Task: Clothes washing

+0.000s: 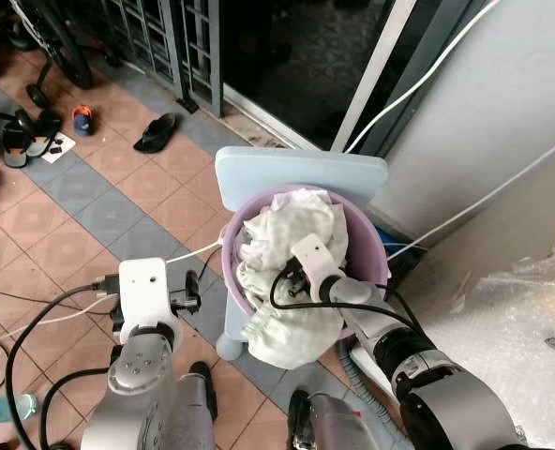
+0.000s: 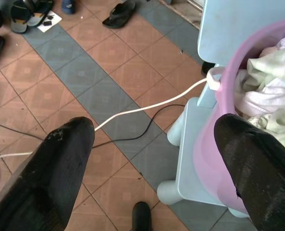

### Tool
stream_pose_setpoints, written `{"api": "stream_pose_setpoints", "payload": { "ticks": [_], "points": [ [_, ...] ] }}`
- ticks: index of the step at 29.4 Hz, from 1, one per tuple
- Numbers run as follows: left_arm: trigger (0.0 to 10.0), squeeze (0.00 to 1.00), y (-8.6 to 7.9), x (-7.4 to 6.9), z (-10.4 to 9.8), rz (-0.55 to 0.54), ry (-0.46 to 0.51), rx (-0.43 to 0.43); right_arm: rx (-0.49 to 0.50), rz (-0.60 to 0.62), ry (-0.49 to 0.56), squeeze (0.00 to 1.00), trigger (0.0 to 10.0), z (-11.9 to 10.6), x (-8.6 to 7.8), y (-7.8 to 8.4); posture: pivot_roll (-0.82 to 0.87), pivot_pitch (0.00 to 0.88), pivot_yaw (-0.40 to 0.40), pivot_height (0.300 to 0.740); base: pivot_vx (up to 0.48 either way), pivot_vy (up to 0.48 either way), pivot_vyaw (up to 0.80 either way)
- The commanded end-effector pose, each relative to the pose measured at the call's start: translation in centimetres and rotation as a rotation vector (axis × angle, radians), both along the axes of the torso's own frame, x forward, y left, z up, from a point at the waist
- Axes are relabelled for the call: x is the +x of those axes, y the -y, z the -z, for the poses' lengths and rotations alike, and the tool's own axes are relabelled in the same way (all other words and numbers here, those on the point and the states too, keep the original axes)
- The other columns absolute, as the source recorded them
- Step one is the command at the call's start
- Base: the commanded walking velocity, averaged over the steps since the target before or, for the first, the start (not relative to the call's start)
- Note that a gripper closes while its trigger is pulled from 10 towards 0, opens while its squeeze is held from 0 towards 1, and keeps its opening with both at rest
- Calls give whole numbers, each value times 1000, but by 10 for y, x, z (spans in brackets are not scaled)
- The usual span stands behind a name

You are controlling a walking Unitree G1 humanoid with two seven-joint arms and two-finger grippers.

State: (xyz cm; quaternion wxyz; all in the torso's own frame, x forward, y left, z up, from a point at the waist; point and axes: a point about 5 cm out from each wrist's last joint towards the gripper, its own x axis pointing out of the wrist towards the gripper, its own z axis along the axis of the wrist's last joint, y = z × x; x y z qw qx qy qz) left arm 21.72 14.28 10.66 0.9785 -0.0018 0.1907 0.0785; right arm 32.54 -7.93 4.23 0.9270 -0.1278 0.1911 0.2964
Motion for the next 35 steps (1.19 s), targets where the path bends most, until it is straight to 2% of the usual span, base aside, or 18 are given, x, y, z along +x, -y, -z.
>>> {"api": "stream_pose_setpoints", "payload": {
  "ticks": [1,11,13,14,17,18,19,20,22,24,27,28,29,30,32,34,35],
  "points": [
    [10000,0,5,0,6,23,-23,-30,52,1,62,0,0,-11,4,-3,86,146,-91,740,0,0,0],
    [10000,0,5,18,18,81,-32,4,180,74,134,0,0,-12,-14,0,52,0,0,740,0,0,0],
    [10000,0,5,25,25,90,-42,0,247,124,196,0,0,-19,-22,4,51,0,39,740,0,0,0],
    [10000,0,4,26,31,76,-49,-36,288,150,243,0,0,-24,-26,7,51,0,60,740,0,0,0],
    [10000,0,-3,27,40,37,-85,-18,337,263,262,0,0,-23,-26,16,39,0,80,740,0,0,0],
    [10000,0,4,36,34,77,-42,-22,349,336,311,0,0,-30,-27,24,22,0,100,740,0,0,0],
    [10000,0,6,39,32,93,-22,-24,355,354,334,0,0,-34,-27,27,22,0,100,740,0,0,0],
    [10000,0,8,46,26,117,6,-17,353,354,389,0,0,-46,-27,28,-2,0,114,740,0,0,0],
    [10000,0,9,48,25,124,13,-13,350,352,406,0,0,-50,-27,28,-2,0,114,740,0,0,0],
    [10000,0,11,56,20,164,57,64,343,355,486,0,0,-69,-27,34,-29,0,116,740,0,0,0],
    [10000,0,13,66,12,192,136,104,318,380,560,0,0,-89,-29,44,-44,0,101,740,0,0,0],
    [10000,0,13,68,11,189,152,114,318,385,565,0,1961,-92,-30,46,-48,0,92,740,0,0,0],
    [10000,0,12,70,11,186,160,123,317,389,563,0,9020,-93,-31,47,-49,0,86,740,0,0,0],
    [10000,0,12,70,11,185,164,129,306,400,560,0,10000,-92,-32,48,-52,0,86,740,0,0,0],
    [10000,0,9,69,15,183,167,134,300,430,516,0,10000,-86,-37,48,-61,0,79,740,0,0,0],
    [10000,0,7,65,18,176,176,129,227,401,535,0,10000,-87,-42,42,-62,0,87,740,0,0,0],
    [10000,0,7,65,18,176,176,129,227,401,535,0,10000,-87,-42,42,-62,0,87,740,0,0,0]
  ]
}}
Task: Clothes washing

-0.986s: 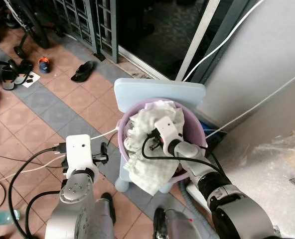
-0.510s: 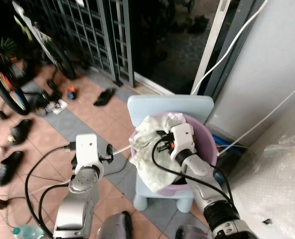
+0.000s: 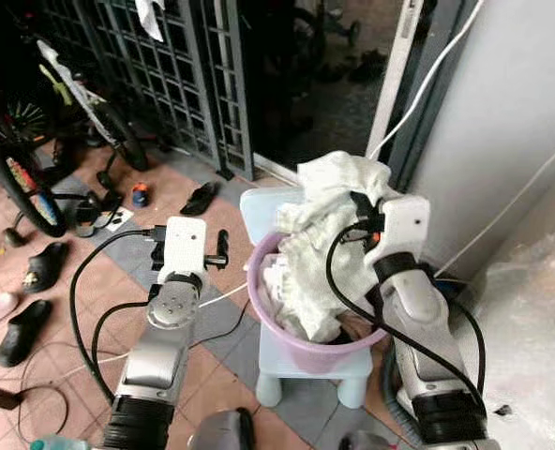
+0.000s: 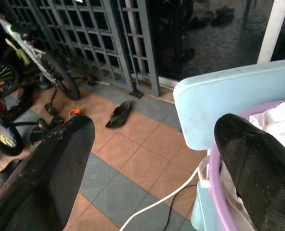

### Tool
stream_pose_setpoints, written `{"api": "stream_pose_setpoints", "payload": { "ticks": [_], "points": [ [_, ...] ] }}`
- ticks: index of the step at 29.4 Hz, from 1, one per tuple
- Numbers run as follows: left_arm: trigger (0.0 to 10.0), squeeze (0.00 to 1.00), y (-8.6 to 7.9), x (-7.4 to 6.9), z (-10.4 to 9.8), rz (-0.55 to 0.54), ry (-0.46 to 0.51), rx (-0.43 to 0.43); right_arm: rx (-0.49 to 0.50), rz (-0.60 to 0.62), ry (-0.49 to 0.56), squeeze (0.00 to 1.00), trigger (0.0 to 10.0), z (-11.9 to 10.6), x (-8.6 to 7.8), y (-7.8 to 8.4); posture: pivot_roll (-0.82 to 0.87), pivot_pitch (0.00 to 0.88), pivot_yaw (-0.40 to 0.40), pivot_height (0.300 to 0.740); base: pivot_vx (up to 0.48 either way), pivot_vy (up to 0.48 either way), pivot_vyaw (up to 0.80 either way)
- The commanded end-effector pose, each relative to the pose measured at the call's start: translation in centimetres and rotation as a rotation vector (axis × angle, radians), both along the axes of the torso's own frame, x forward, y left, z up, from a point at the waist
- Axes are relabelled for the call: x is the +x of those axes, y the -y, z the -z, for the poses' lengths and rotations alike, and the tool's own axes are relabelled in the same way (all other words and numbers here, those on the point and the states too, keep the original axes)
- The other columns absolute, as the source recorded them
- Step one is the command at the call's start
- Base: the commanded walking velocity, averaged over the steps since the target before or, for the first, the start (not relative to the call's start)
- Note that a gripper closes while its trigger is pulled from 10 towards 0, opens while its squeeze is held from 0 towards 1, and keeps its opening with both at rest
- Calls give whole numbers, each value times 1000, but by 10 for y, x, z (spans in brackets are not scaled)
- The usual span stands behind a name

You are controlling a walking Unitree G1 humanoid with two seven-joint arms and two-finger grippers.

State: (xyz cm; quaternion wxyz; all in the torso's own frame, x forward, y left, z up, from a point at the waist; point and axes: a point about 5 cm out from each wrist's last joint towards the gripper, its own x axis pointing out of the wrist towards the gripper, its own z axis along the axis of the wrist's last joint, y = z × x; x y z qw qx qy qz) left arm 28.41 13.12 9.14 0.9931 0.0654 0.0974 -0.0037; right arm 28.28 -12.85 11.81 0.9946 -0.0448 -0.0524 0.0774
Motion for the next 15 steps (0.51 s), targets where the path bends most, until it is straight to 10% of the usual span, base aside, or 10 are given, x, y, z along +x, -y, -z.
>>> {"api": "stream_pose_setpoints", "payload": {
  "ticks": [1,15],
  "points": [
    [10000,0,-5,-3,3,-18,2,10,-39,-13,44,0,10000,-11,0,-8,-62,0,87,740,0,0,0],
    [10000,0,-9,-22,10,-17,115,-32,61,118,-53,0,10000,4,-30,29,-79,0,98,740,0,0,0]
  ]
}}
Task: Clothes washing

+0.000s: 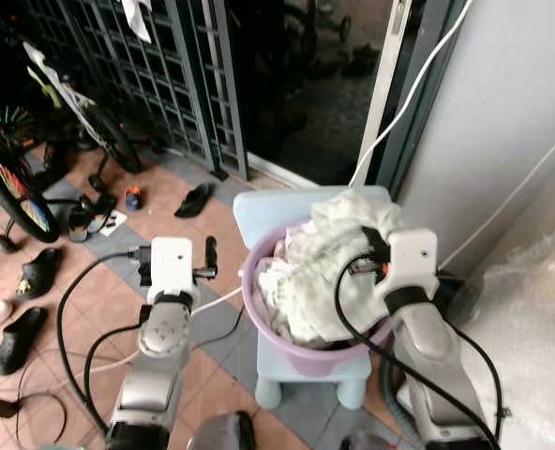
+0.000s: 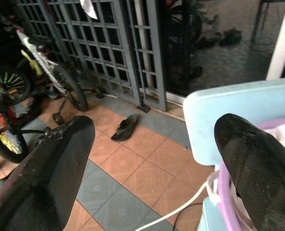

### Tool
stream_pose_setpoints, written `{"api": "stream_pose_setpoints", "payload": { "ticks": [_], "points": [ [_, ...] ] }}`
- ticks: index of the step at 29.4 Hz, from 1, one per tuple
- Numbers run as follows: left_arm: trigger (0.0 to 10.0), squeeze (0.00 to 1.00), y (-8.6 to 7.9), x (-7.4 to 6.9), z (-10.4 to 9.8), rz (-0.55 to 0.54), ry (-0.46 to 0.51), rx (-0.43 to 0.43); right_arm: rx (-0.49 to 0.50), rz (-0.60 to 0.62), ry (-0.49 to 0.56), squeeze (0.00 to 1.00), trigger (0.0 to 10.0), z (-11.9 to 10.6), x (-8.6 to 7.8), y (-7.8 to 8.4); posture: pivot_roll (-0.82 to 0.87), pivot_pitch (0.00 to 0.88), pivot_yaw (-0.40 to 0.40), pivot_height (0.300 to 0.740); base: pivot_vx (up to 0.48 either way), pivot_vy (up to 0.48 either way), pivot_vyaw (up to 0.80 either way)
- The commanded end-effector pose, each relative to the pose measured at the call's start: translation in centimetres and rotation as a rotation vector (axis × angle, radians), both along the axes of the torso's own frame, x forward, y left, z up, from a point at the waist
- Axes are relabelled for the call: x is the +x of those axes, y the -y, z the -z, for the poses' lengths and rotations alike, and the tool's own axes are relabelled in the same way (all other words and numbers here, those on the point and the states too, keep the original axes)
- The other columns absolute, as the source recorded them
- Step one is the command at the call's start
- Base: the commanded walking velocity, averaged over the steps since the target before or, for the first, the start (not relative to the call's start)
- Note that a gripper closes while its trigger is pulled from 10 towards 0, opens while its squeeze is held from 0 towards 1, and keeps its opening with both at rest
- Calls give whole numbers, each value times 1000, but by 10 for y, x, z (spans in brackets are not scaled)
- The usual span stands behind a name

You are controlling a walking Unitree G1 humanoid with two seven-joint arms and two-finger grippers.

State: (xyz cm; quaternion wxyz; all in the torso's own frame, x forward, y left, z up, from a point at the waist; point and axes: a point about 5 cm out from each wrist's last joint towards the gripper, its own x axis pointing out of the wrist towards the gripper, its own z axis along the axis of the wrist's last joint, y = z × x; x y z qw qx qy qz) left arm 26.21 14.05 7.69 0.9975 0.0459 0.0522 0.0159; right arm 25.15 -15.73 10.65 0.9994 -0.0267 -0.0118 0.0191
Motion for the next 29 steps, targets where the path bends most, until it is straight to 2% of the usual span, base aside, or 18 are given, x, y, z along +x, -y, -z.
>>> {"api": "stream_pose_setpoints", "payload": {
  "ticks": [1,6,7,13,20,23,29],
  "points": [
    [10000,0,2,0,-4,29,26,8,25,-1,32,0,10000,-8,1,1,-79,0,96,740,0,0,0],
    [10000,0,4,-4,-7,55,88,1,40,2,26,0,10000,-8,0,0,-82,0,97,740,0,0,0],
    [10000,0,1,-11,-5,60,103,1,30,-2,26,0,10000,-7,-3,0,-89,0,100,740,0,0,0],
    [10000,0,-2,-22,2,70,91,-37,22,-21,10,0,10000,-5,-9,4,-92,0,95,740,0,0,0],
    [10000,0,1,-21,2,80,102,-41,10,-55,-7,0,10000,-3,-8,-1,-92,0,93,740,0,0,0],
    [10000,0,1,-21,2,84,102,-47,-58,-108,16,0,10000,-7,-9,-9,-98,0,95,740,0,0,0],
    [10000,0,2,-17,2,93,105,-51,-51,-95,6,0,10000,-5,-4,-9,-95,0,106,740,0,0,0]
  ]
}}
